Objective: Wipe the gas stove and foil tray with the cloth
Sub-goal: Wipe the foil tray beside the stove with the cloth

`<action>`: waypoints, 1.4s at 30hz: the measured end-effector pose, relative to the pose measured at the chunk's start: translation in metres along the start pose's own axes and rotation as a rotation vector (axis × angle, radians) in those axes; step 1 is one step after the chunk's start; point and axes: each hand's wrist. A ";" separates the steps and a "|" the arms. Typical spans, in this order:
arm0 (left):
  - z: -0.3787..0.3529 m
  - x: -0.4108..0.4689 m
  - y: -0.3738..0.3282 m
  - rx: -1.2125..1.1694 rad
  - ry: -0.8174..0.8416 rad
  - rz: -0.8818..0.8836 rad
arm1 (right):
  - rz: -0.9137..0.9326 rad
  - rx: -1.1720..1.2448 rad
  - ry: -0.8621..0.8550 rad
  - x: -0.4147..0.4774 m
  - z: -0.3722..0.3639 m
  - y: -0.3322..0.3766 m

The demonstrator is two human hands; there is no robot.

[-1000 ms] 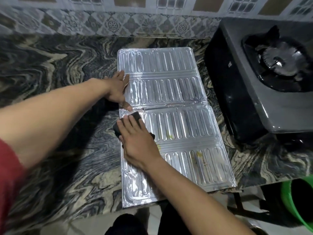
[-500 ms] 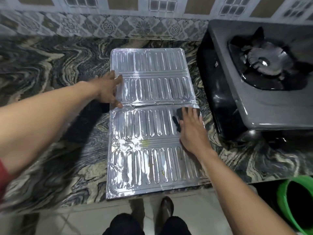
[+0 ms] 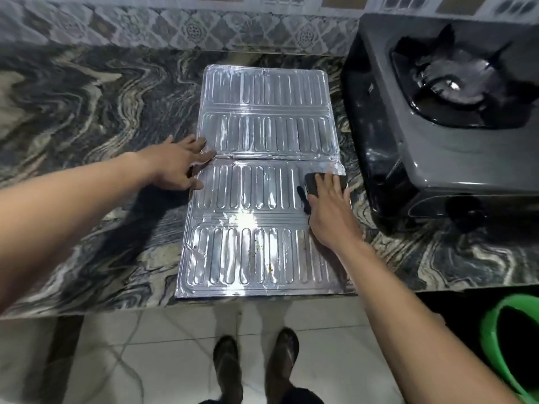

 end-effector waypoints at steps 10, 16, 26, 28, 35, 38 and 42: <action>0.000 0.006 0.004 -0.003 -0.013 -0.031 | 0.319 -0.014 -0.052 -0.022 -0.046 0.157; -0.002 0.003 0.004 -0.068 -0.017 -0.035 | 0.485 -0.053 -0.037 -0.064 -0.069 0.168; -0.003 0.000 0.001 -0.109 -0.050 -0.031 | -0.066 0.021 -0.063 -0.076 -0.031 0.012; -0.002 0.000 0.000 -0.107 -0.045 -0.028 | -0.155 0.020 -0.067 -0.078 -0.029 0.000; 0.000 -0.003 -0.005 -0.112 -0.046 -0.006 | 0.023 -0.101 -0.091 -0.078 -0.044 0.096; 0.000 -0.004 -0.006 -0.127 -0.052 0.009 | 0.252 -0.011 -0.056 -0.082 -0.060 0.157; 0.001 -0.005 -0.007 -0.142 -0.049 0.033 | 0.485 -0.044 -0.021 -0.101 -0.073 0.178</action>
Point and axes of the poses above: each hand's wrist, its own x-axis towards the middle knuckle, its own z-axis out of the back of the hand, y = z × x, and after that the axes turned 8 degrees about -x, right-handed
